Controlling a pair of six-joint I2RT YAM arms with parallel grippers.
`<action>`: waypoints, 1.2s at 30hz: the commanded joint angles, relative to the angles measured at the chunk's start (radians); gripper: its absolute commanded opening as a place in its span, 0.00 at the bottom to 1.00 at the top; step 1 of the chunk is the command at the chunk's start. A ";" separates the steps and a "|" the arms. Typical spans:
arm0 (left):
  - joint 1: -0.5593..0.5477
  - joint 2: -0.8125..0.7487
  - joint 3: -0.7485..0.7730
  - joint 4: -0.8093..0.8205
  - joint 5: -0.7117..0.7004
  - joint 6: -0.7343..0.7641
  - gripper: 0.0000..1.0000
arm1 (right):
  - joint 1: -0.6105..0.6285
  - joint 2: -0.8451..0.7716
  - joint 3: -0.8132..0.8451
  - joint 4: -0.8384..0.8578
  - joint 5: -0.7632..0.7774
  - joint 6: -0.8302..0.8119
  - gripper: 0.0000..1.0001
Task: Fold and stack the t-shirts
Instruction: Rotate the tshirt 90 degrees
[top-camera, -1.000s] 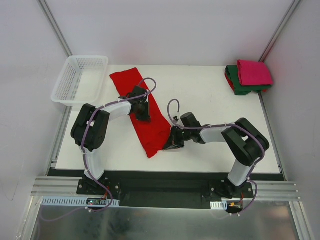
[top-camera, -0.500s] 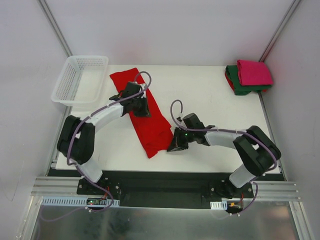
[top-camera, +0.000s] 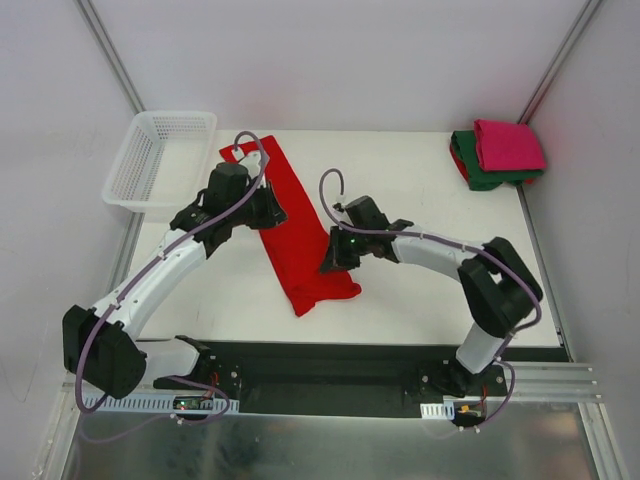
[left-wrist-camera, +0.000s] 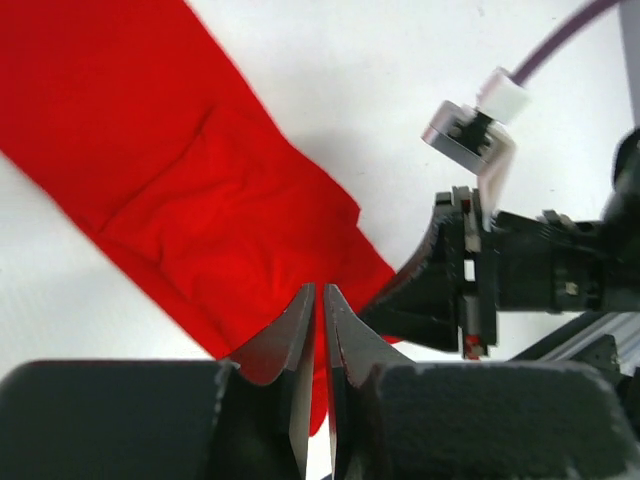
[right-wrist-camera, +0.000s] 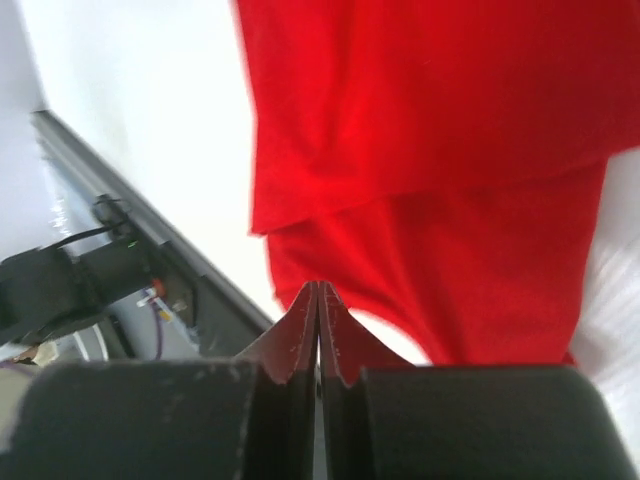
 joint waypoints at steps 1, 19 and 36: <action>0.014 -0.092 -0.048 -0.049 -0.097 0.015 0.07 | 0.014 0.128 0.090 0.000 0.048 -0.034 0.01; 0.033 -0.138 -0.087 -0.073 -0.091 0.010 0.07 | 0.022 0.231 0.243 -0.006 0.035 -0.042 0.02; 0.043 -0.152 -0.102 -0.075 -0.117 0.022 0.08 | 0.050 0.363 0.320 -0.182 0.226 -0.106 0.02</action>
